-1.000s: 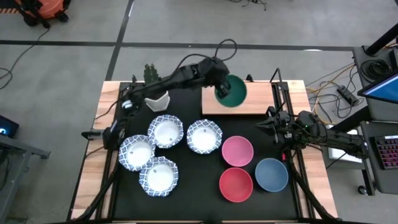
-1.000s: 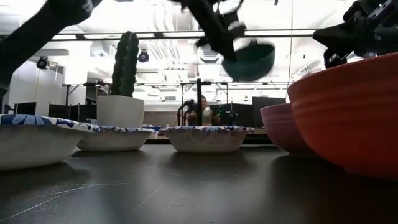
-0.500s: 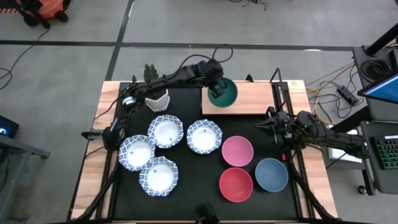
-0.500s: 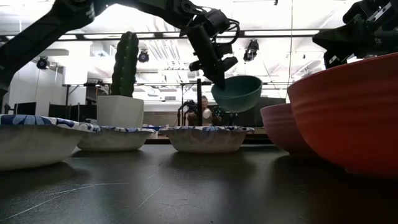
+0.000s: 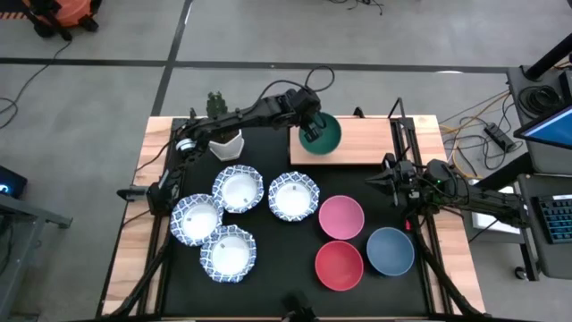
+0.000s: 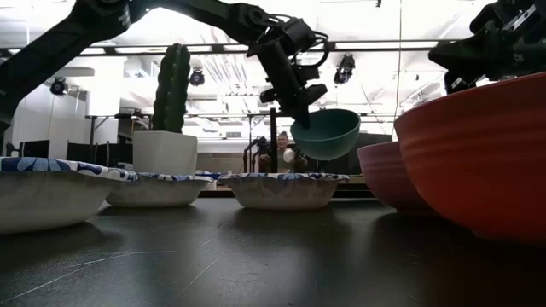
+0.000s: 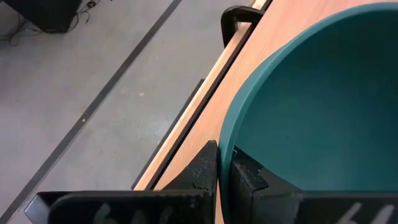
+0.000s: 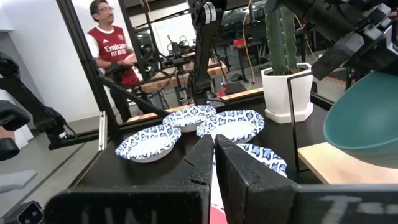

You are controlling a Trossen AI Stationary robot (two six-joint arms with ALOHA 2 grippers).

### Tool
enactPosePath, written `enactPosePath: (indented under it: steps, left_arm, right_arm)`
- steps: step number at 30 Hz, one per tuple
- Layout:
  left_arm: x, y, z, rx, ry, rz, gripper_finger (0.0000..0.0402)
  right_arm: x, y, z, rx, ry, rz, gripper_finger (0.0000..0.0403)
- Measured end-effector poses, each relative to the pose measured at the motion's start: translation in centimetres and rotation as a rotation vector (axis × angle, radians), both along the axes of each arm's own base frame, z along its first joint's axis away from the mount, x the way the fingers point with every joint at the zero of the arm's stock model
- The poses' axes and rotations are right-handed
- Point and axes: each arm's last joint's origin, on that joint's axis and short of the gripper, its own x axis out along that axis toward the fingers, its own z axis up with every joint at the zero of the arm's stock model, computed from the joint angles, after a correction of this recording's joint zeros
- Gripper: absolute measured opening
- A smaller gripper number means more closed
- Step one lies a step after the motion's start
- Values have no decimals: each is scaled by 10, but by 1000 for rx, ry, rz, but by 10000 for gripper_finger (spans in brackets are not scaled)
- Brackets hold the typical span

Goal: Place and stack bowls onto a shelf
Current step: Put the green bowl on the shelf

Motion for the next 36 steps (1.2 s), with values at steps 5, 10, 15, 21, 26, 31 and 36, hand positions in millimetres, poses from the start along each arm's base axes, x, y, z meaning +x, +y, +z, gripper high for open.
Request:
enactPosePath:
  steps: [5, 10, 15, 21, 26, 31, 36]
  left_arm:
    - [1, 1, -4, -7, 2, 5, 17]
    - [6, 3, -17, -18, 26, 6, 47]
    - [8, 4, -26, -25, 44, 5, 76]
    - [9, 5, -27, -20, 48, 1, 107]
    - [8, 8, -27, -6, 59, -11, 131]
    - [5, 2, -17, 2, 68, -32, 146]
    - [4, -26, 2, -19, 86, -201, 148]
  right_arm:
    - [0, 0, 0, 0, 0, 0, 9]
    - [0, 0, 0, 1, 3, 0, 9]
    - [0, 0, -1, 2, 8, 0, 9]
    - [0, 0, -1, 2, 8, 0, 9]
    - [0, 0, -1, 2, 8, 0, 9]
    - [0, 0, -1, 2, 8, 0, 9]
    - [0, 0, -1, 2, 8, 0, 9]
